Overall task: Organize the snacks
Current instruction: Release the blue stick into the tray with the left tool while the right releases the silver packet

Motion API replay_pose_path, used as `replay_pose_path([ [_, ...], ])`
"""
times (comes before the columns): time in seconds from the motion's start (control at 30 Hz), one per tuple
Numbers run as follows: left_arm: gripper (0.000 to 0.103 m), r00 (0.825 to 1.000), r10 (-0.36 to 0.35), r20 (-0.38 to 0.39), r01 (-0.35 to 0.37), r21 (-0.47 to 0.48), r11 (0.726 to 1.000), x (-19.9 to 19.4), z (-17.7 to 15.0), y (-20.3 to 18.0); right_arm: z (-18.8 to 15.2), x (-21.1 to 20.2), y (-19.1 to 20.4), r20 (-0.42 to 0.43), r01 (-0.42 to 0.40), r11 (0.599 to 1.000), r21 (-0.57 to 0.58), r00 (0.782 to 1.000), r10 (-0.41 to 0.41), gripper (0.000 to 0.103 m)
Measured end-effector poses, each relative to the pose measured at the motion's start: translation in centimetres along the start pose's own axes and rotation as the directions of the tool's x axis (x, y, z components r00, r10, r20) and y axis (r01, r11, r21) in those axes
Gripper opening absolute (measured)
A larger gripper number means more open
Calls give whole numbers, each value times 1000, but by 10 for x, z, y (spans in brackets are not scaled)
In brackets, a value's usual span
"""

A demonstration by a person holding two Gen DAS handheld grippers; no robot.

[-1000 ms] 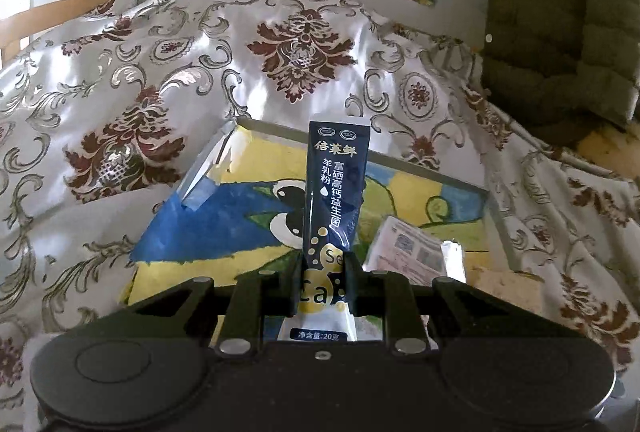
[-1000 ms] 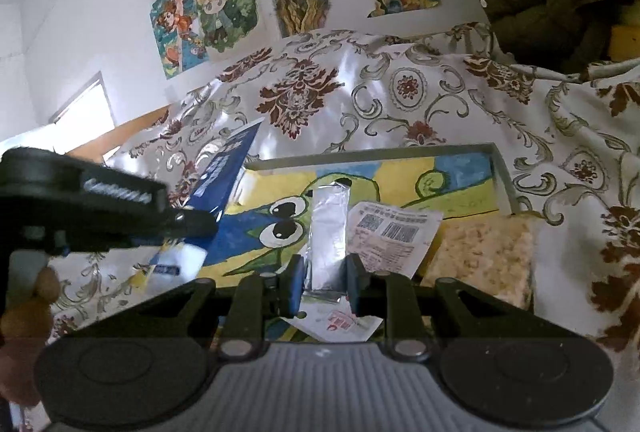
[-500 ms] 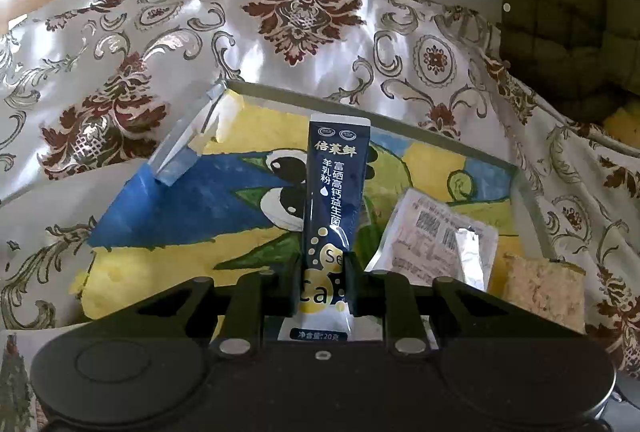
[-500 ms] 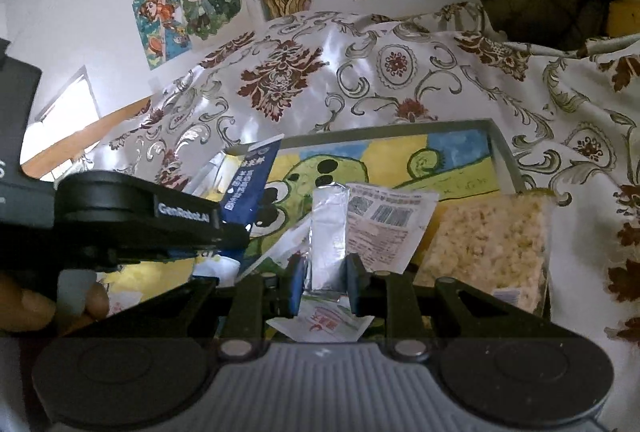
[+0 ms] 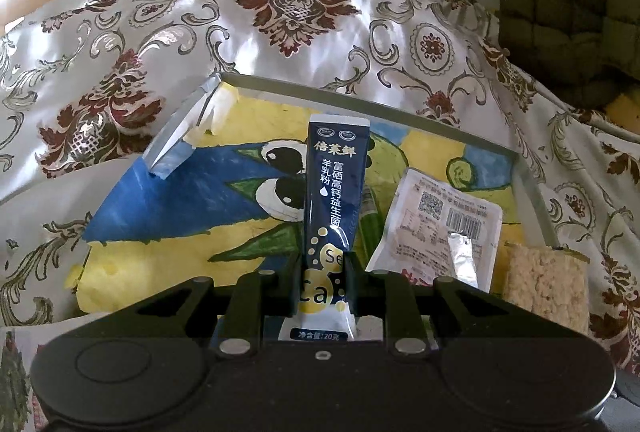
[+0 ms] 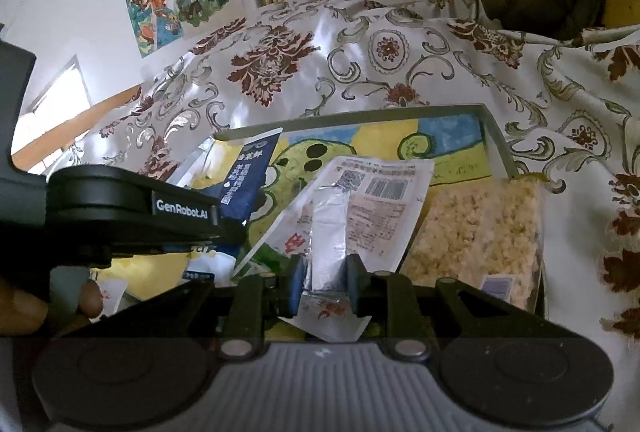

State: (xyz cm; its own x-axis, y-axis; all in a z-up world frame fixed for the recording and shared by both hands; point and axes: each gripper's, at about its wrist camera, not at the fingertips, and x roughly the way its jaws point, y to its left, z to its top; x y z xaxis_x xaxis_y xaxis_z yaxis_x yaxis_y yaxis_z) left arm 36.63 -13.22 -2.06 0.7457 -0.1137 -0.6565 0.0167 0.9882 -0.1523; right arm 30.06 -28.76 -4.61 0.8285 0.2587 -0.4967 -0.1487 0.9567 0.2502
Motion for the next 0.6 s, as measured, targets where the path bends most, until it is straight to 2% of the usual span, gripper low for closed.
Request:
replay_pose_path([
  [0.37, 26, 1000, -4, -12, 4, -6, 1000, -1, 1, 2, 0, 2, 0, -10, -4, 1000, -5, 1000, 4, 29],
  [0.47, 28, 1000, -2, -18, 2, -9, 1000, -2, 1, 3, 0, 1, 0, -8, -1, 1000, -7, 1000, 1, 35],
  [0.5, 30, 1000, -2, -16, 2, -10, 1000, -3, 0, 3, 0, 1, 1, -6, 0, 1000, -9, 1000, -1, 39],
  [0.57, 45, 1000, 0, -15, 0, -15, 1000, -5, 0, 4, 0, 0, 2, -4, 1, 1000, -13, 1000, -1, 47],
  [0.6, 49, 1000, 4, -11, -4, -21, 1000, -6, 1, 5, 1, -1, 2, -3, 1, 1000, -11, 1000, -1, 50],
])
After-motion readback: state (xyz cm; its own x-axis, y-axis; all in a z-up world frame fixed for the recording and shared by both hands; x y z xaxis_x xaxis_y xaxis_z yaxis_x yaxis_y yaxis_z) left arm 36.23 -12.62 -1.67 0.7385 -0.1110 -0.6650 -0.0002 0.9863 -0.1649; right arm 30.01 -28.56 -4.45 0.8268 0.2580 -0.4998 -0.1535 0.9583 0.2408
